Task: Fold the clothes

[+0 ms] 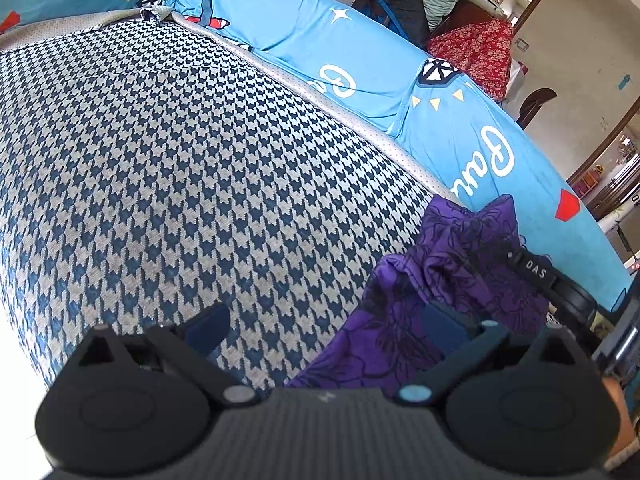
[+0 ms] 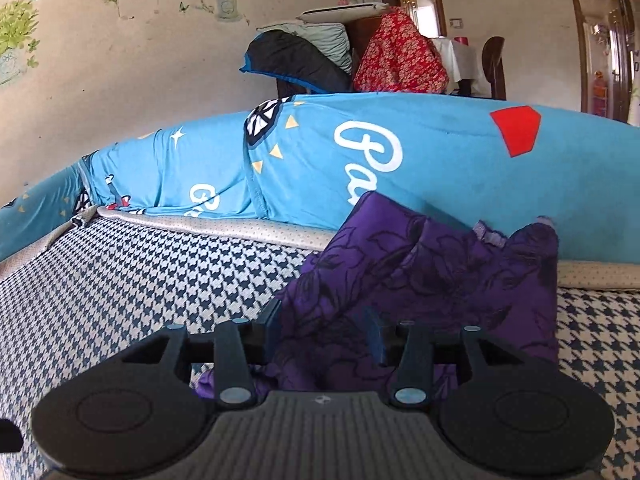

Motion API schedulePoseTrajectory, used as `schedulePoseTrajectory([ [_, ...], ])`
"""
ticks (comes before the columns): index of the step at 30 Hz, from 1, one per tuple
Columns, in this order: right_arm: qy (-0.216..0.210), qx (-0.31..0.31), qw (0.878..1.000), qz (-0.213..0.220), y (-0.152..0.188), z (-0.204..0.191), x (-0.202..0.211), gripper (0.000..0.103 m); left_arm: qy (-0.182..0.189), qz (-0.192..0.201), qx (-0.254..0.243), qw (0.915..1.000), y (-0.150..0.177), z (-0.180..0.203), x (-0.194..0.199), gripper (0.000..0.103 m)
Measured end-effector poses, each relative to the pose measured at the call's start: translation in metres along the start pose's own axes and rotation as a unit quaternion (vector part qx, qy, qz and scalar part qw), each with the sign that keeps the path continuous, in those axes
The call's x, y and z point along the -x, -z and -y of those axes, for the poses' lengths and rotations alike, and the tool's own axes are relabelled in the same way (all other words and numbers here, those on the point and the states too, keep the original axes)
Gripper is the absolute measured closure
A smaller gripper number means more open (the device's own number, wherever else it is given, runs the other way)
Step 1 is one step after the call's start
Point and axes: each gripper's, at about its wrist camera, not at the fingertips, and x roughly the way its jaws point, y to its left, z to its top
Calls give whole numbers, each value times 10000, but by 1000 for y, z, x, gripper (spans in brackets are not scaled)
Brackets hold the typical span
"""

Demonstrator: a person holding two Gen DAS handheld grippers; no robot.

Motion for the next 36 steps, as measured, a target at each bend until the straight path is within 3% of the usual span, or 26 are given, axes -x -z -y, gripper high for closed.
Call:
schedulePoseTrajectory([
  [4,473,-153,9988,27,-12,7,-16,60,-11,24,-6,10000,-2,-1,1,0],
  [7,286,-800,9963,103,-17,19,-21,60,-1,22,59,10000,-4,-1,1,0],
  [9,179,-975,9950,114,-19,19,-24,50,33,17,47,10000,-3,1,1,0],
  [19,466,-533,9975,24,-17,-10,-67,50,-42,5,31,10000,-2,0,-1,0],
  [20,604,-413,9973,-1,-16,-13,-72,62,-44,1,40,10000,-2,-1,-1,0],
  [21,704,-345,9969,-48,-15,-15,-77,83,-42,-13,44,10000,-1,-2,-2,0],
  [24,791,-308,9963,-94,-13,-20,-84,94,-20,-47,31,10000,-1,-1,-3,0],
  [29,522,70,9986,23,-13,-40,-84,93,-69,-21,29,10000,-1,0,-3,0],
  [31,459,148,9985,-269,-10,-45,-96,81,-69,-84,38,9999,0,0,-6,0],
  [32,361,172,9983,-418,-9,-45,-101,69,-64,-106,51,9999,0,0,-7,0],
  [36,164,41,9997,-200,-10,-44,-86,65,-109,-88,73,9999,-1,0,-8,0],
])
